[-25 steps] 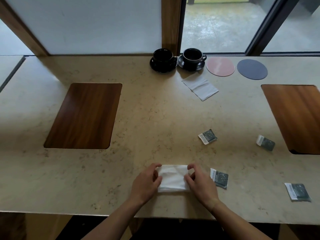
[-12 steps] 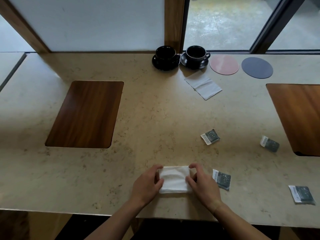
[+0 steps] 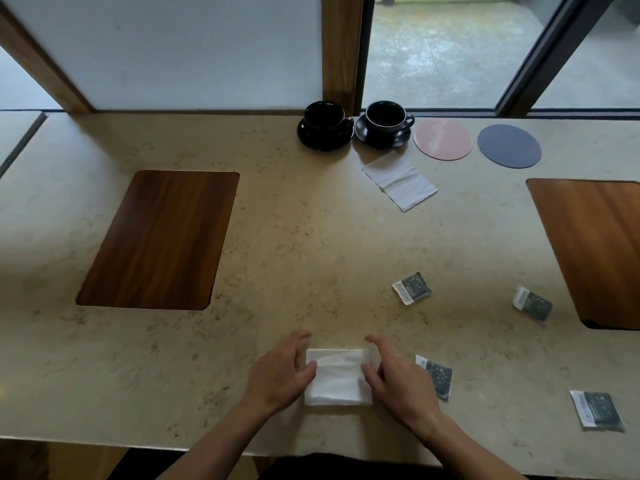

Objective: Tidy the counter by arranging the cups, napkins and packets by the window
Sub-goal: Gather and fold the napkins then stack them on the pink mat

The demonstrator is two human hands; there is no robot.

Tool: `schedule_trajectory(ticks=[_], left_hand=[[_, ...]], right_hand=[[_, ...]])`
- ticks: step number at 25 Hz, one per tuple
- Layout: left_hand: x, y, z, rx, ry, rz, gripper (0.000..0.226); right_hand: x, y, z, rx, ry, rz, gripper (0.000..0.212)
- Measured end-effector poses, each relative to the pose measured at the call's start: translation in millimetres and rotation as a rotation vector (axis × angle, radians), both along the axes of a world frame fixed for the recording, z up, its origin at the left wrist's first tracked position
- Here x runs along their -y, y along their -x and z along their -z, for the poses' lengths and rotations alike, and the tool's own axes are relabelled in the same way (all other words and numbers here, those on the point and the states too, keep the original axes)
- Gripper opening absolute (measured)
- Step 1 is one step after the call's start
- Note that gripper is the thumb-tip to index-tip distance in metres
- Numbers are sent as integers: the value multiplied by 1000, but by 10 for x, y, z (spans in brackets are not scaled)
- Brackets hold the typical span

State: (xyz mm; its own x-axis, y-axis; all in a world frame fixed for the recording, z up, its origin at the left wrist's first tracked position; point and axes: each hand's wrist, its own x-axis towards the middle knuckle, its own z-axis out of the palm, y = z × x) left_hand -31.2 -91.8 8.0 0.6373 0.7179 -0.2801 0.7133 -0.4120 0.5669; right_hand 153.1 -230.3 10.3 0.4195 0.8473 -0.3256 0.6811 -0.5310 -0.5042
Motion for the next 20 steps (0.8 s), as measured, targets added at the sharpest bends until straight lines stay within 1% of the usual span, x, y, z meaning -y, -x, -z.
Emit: schedule_trajectory(ticks=[3, 6, 8, 10, 14, 20], left_hand=[[-180, -186, -39, 34, -33, -6, 49], [-358, -501, -96, 70, -64, -34, 42], [-488, -761, -123, 92, -84, -51, 37], [-637, -1032, -138, 107, -100, -69, 33], [-961, -1622, -142, 139, -118, -104, 25], [-1472, -2427, -93, 176, -189, -143, 22]], right_hand=[[-98, -253, -72, 59, -58, -8, 43], [-262, -585, -163, 137, -131, -6, 38], [-392, -858, -213, 142, -171, 24, 34], [-539, -1166, -258, 126, -180, 60, 33], [-875, -1799, -305, 238, -151, 80, 33], [-1604, -2616, -228, 305, -199, 88, 34]])
